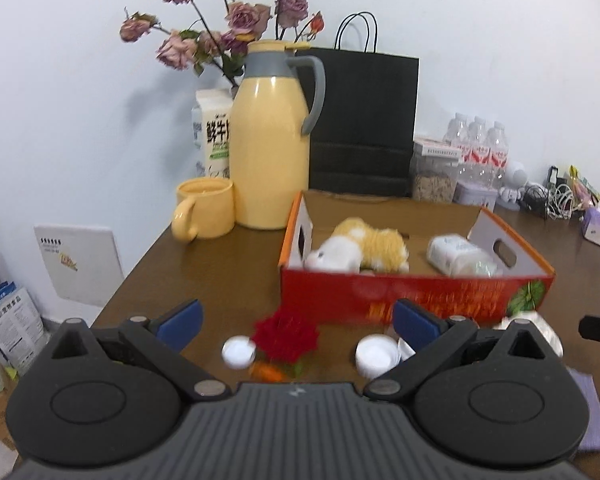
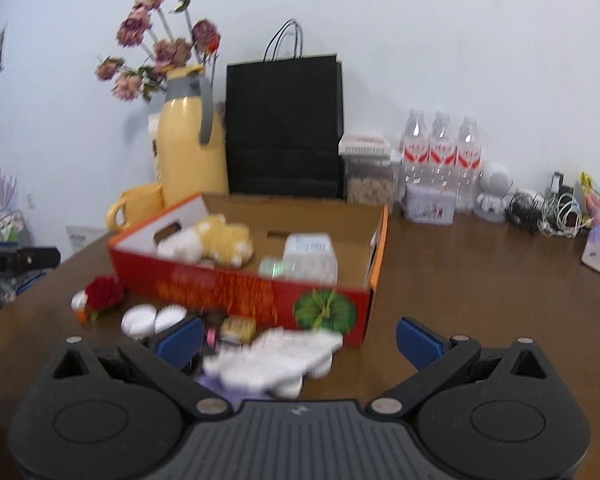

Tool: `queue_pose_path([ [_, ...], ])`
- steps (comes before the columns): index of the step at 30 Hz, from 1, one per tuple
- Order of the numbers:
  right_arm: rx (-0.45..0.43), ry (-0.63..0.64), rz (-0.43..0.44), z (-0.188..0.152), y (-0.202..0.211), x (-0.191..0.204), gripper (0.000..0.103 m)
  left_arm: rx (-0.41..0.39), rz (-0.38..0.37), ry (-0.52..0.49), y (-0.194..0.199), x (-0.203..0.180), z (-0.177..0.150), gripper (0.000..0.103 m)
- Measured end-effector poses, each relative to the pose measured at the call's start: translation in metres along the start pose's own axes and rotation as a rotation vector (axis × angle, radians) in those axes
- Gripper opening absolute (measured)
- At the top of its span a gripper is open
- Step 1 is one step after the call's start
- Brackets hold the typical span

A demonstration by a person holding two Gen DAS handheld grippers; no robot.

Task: Organize objects
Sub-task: 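Grasp the purple cloth pouch with right gripper while left gripper grasps the navy pouch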

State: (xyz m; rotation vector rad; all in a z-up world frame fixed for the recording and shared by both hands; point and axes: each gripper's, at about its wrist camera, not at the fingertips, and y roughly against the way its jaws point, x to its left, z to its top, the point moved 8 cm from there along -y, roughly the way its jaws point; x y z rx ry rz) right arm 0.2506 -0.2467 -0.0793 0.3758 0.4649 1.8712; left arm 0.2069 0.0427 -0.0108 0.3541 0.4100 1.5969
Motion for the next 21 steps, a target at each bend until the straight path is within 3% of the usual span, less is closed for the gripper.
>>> queue_pose_path([
  [9,0.082,0.029,0.114,-0.043,0.011,0.004,0.103,0.062,0.0,0.001,0.023,0.014,-0.039,0.103],
  [15,0.085,0.087,0.253,-0.044,0.008,0.028,0.103,0.085,-0.015,-0.007,0.037,0.018,-0.057,0.103],
  [21,0.131,0.149,0.32,-0.046,-0.016,0.033,0.103,0.097,-0.007,0.001,0.046,0.028,-0.065,0.103],
])
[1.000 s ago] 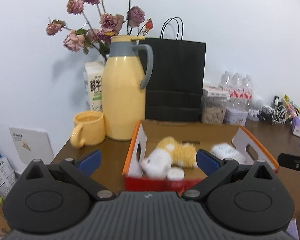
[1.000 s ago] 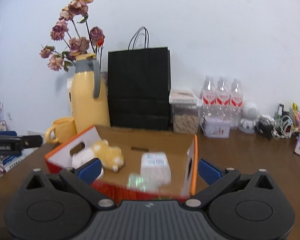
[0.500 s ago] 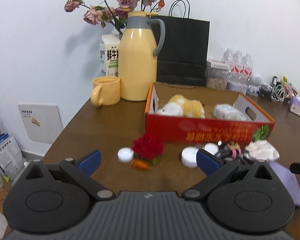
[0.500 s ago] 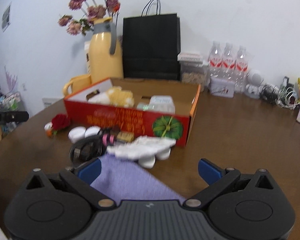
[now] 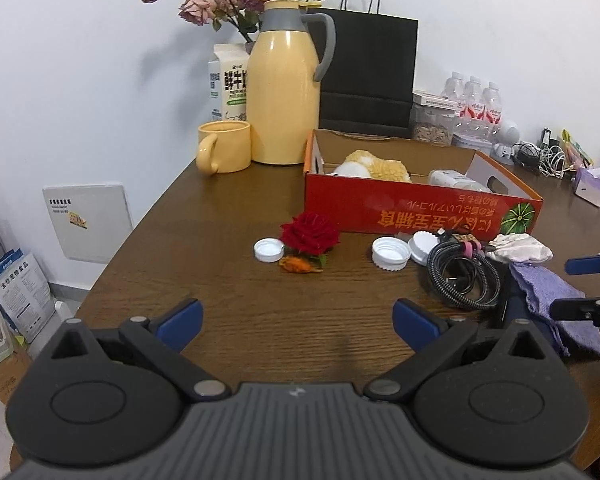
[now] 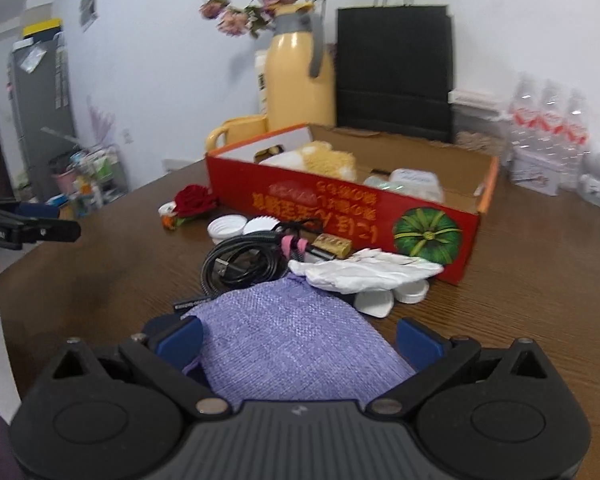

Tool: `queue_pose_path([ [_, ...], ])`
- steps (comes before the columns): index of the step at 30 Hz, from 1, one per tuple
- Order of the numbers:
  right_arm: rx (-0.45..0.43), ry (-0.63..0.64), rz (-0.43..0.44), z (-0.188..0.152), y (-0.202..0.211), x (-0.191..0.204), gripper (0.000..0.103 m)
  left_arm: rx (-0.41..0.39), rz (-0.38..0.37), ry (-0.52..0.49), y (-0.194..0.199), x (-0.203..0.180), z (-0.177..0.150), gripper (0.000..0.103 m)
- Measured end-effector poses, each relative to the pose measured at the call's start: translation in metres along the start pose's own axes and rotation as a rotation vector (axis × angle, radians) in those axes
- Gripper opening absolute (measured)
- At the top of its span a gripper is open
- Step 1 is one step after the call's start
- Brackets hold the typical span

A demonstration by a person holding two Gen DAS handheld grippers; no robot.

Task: Organize objects
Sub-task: 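Grasp the purple cloth pouch with right gripper while left gripper grasps the navy pouch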

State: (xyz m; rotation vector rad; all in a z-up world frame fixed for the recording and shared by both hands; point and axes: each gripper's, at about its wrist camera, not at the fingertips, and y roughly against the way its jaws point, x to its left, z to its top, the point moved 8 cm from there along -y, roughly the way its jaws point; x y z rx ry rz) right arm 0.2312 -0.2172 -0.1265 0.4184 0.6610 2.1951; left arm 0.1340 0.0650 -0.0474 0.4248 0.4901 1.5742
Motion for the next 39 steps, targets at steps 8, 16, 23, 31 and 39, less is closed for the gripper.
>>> queue_pose_path([
  [8,0.028,-0.025,0.11,-0.008,-0.014,-0.001,0.103,0.01,0.015,0.038,0.0,0.009,-0.003,0.103],
  [16,0.019,-0.031,0.13,-0.013,-0.007,-0.001,0.096,0.033,-0.006,0.034,-0.007,0.003,-0.008,0.103],
  [23,-0.007,-0.13,0.166,-0.014,0.001,-0.015,0.069,0.038,-0.016,0.029,-0.007,-0.002,-0.01,0.103],
  [31,-0.082,-0.171,0.137,-0.009,0.023,-0.017,0.018,0.057,-0.076,-0.022,-0.014,-0.034,-0.008,0.103],
  [39,-0.15,-0.1,0.062,0.007,0.05,-0.005,0.01,0.068,-0.213,-0.142,-0.025,-0.111,-0.001,0.103],
])
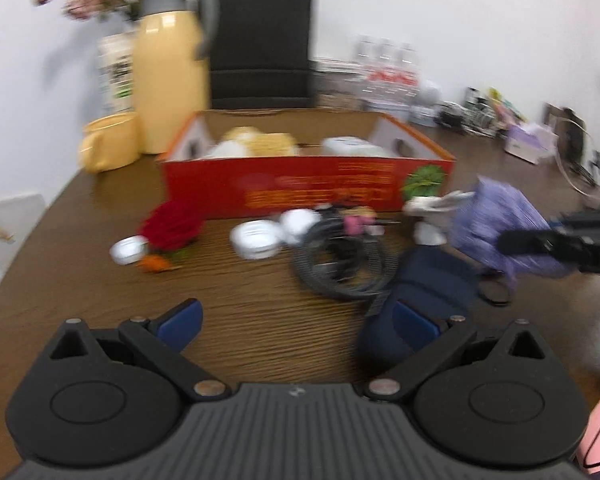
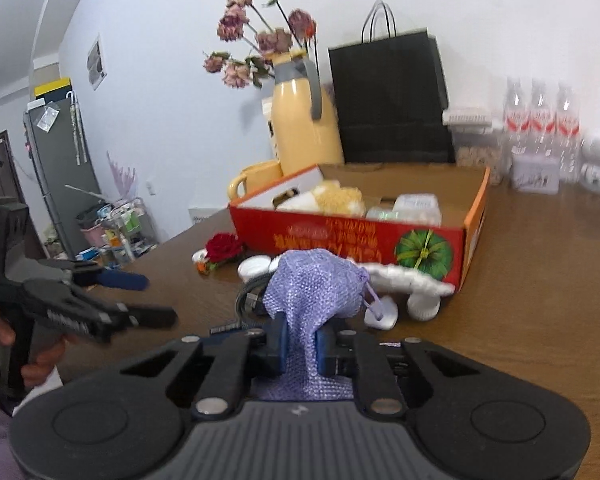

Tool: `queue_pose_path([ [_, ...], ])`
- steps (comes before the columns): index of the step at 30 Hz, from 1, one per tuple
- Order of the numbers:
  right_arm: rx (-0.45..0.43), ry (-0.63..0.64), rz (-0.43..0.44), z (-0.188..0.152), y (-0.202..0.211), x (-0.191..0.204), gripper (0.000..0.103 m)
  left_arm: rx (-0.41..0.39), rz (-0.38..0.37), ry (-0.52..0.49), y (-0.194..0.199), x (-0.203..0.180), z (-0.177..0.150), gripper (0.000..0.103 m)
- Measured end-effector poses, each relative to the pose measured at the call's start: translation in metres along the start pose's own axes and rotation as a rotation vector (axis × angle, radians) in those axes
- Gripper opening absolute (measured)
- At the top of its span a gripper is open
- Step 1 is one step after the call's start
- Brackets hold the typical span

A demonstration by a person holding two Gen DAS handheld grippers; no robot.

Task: Organize objects
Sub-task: 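Grasp the purple cloth pouch with right gripper while left gripper grasps the navy pouch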

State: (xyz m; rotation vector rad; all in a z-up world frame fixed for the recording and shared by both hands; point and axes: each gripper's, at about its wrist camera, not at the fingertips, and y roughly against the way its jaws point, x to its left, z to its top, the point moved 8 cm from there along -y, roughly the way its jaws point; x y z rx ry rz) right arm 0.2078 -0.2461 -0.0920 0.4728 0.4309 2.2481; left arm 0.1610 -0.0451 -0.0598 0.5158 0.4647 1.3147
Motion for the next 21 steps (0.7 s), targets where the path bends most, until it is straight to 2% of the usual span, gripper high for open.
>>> queue_pose_path([
  [6,-0.069,0.04,-0.054,0.019,0.016,-0.001,0.009,0.039,-0.066,-0.084,-0.031,-0.05,0.006,0.103],
  [12,-0.058,0.042,-0.104,0.018,0.013,-0.014,0.009,0.093,-0.088,-0.118,-0.062,-0.078,-0.001,0.103],
  [15,-0.054,0.031,-0.103,0.015,0.011,-0.02,0.009,0.113,-0.075,-0.14,-0.069,-0.084,-0.008,0.103],
  [17,-0.055,0.025,-0.102,0.013,0.01,-0.024,0.009,0.128,-0.079,-0.133,-0.069,-0.087,-0.015,0.096],
  [19,-0.057,0.018,-0.099,0.012,0.01,-0.027,0.009,0.123,-0.073,-0.122,-0.064,-0.087,-0.017,0.085],
  [21,-0.058,0.012,-0.096,0.01,0.009,-0.029,0.009,0.131,-0.06,-0.112,-0.059,-0.087,-0.018,0.082],
])
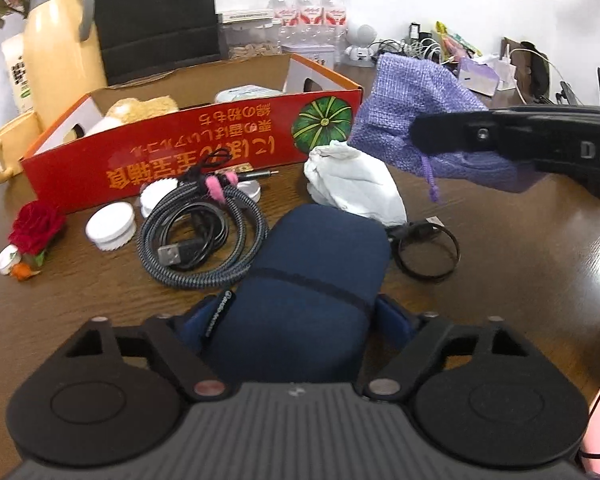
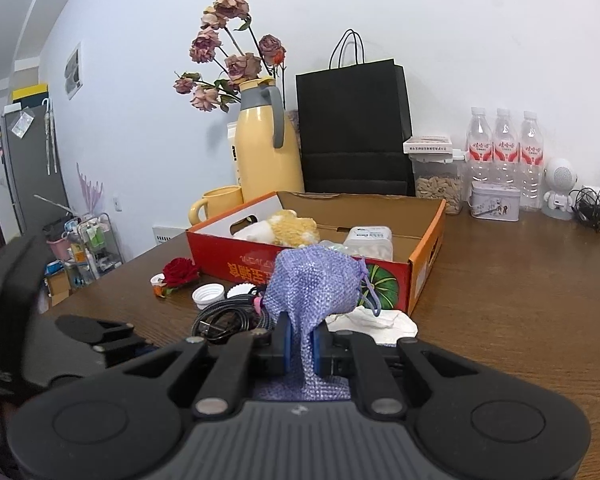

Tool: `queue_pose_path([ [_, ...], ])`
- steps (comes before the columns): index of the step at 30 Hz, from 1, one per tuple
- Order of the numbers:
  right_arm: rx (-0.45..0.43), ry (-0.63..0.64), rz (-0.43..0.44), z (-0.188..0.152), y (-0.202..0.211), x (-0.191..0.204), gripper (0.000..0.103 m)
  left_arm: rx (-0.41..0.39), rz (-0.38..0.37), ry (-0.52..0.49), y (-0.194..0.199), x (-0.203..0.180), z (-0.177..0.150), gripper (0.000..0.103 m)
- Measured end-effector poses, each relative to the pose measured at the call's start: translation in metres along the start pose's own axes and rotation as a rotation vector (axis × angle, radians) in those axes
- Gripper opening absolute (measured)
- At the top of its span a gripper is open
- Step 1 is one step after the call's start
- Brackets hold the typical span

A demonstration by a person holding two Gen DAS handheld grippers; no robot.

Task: Organize objects
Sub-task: 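Grasp the purple cloth pouch with right gripper while left gripper grasps the navy pouch, then place purple pouch and navy pouch into the box and release both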

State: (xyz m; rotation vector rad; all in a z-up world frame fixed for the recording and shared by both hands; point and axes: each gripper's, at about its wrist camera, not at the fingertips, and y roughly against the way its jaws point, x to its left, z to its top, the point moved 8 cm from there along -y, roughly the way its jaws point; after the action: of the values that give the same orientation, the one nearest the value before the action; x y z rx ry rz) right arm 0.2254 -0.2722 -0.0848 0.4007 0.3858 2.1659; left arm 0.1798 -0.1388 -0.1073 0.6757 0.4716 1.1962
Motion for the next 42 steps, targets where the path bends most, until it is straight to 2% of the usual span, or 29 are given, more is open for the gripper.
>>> queue_pose_path([
  [2,-0.001,-0.006,0.004,-0.001,-0.001,-0.001,0.009,0.003,0.001,0.002,0.003,0.0,-0.002,0.082],
  [6,-0.003,-0.016,0.012,-0.002,-0.003,0.0,0.009,0.002,-0.017,-0.012,0.0,-0.003,0.003,0.095],
  [8,-0.004,-0.018,0.014,-0.003,-0.003,0.001,0.009,-0.005,-0.047,-0.004,-0.003,-0.005,0.006,0.088],
  [10,-0.003,-0.02,0.014,-0.003,-0.004,0.002,0.009,-0.02,-0.045,0.001,-0.002,-0.005,0.007,0.071],
  [12,-0.001,-0.019,0.012,-0.003,-0.003,0.002,0.009,-0.038,-0.055,0.012,0.002,-0.003,0.008,0.066],
  [17,-0.008,-0.011,0.007,0.002,-0.003,0.004,0.009,-0.073,-0.05,0.046,0.02,0.01,0.006,0.065],
  [21,-0.013,0.001,0.016,0.009,-0.008,0.01,0.009,-0.134,-0.053,0.064,0.041,0.02,0.017,0.065],
  [32,-0.094,0.017,0.023,0.061,-0.033,0.022,0.009,-0.293,0.015,0.163,0.064,0.069,0.095,0.065],
  [36,-0.116,0.005,0.006,0.084,-0.054,0.019,0.009,-0.329,0.033,0.203,0.056,0.086,0.128,0.065],
  [42,-0.105,-0.022,-0.036,0.108,-0.098,0.005,0.009,-0.339,0.053,0.278,0.02,0.109,0.169,0.065],
])
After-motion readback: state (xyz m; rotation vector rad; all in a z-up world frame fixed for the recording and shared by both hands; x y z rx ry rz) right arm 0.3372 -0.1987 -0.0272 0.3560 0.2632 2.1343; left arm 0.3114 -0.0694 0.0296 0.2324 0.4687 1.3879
